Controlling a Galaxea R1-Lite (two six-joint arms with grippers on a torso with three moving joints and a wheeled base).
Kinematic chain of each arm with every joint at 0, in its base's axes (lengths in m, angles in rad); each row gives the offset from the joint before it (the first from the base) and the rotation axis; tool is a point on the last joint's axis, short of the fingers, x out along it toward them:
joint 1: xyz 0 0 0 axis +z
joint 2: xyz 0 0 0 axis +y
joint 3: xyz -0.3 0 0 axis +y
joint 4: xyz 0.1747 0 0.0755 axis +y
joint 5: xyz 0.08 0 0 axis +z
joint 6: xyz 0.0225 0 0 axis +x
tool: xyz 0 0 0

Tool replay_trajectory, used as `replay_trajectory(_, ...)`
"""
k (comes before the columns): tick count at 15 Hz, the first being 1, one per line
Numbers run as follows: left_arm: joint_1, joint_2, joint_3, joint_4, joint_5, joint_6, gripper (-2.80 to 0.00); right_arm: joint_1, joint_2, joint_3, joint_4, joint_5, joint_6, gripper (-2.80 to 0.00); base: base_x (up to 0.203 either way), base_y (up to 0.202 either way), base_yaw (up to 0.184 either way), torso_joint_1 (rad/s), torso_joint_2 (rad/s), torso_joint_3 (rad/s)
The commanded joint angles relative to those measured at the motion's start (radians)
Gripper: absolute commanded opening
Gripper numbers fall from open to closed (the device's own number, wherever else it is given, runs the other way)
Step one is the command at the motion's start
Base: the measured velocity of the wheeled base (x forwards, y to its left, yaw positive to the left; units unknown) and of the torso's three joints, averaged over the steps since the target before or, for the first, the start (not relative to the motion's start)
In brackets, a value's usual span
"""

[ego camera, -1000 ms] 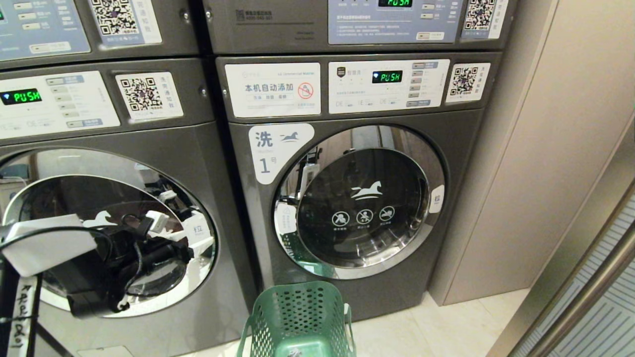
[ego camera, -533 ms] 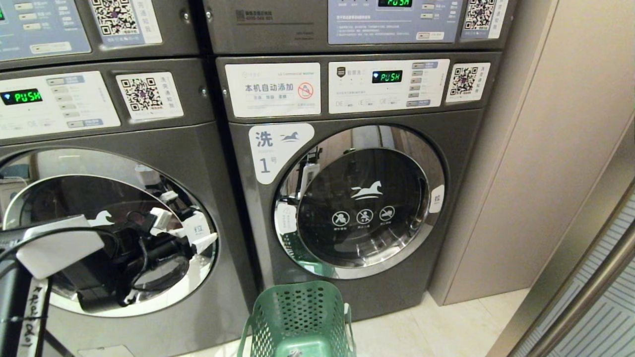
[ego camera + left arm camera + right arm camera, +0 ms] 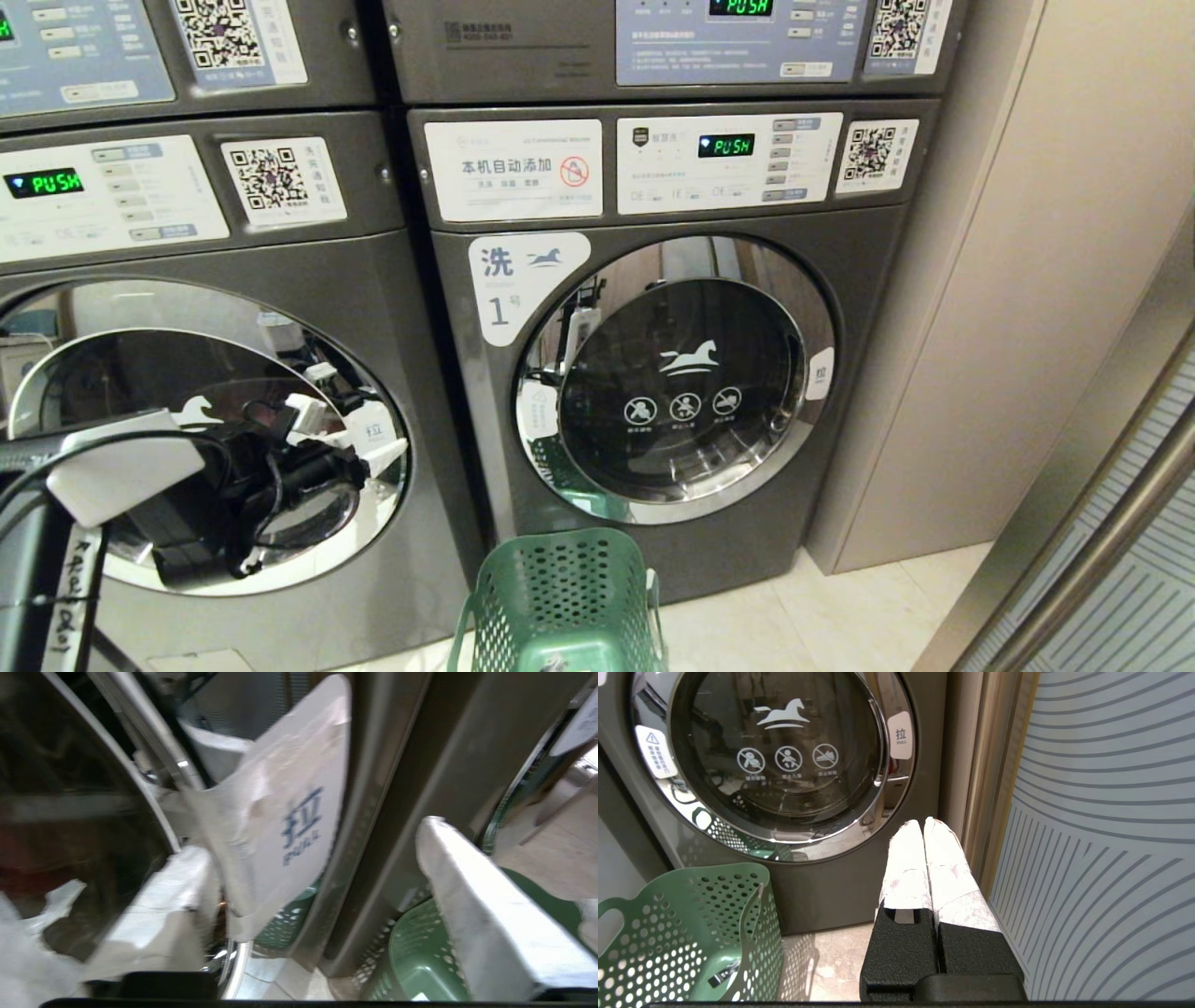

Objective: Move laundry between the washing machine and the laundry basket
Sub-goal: Open the lid of the washing machine

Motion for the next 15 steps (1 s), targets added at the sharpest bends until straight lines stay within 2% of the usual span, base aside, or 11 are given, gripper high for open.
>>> replay_trajectory(1, -0.003, 0.003, 0.003, -0.004, -0.009, -0.001, -2.80, 0.000, 0.002, 0.034, -0.001, 0.000, 0.000, -2.80, 0.000, 0.000, 0.000, 0.000, 0.00, 0.000)
replay_trajectory(5, -0.004, 0.003, 0.003, -0.006, -0.045, -0.001, -2.80, 0.000, 0.002, 0.034, -0.001, 0.000, 0.000, -2.80, 0.000, 0.000, 0.000, 0.000, 0.00, 0.000)
replay_trajectory(12, -0.006, 0.003, 0.003, -0.007, -0.045, -0.003, -2.80, 0.000, 0.002, 0.034, -0.001, 0.000, 0.000, -2.80, 0.000, 0.000, 0.000, 0.000, 0.00, 0.000)
replay_trajectory(13, -0.006, 0.003, 0.003, -0.007, -0.045, -0.001, 0.00, 0.000, 0.002, 0.034, -0.001, 0.000, 0.000, -2.80, 0.000, 0.000, 0.000, 0.000, 0.00, 0.000)
replay_trajectory(15, -0.006, 0.003, 0.003, -0.007, -0.045, -0.001, 0.00, 0.000, 0.001, 0.034, -0.001, 0.000, 0.000, -2.80, 0.000, 0.000, 0.000, 0.000, 0.00, 0.000)
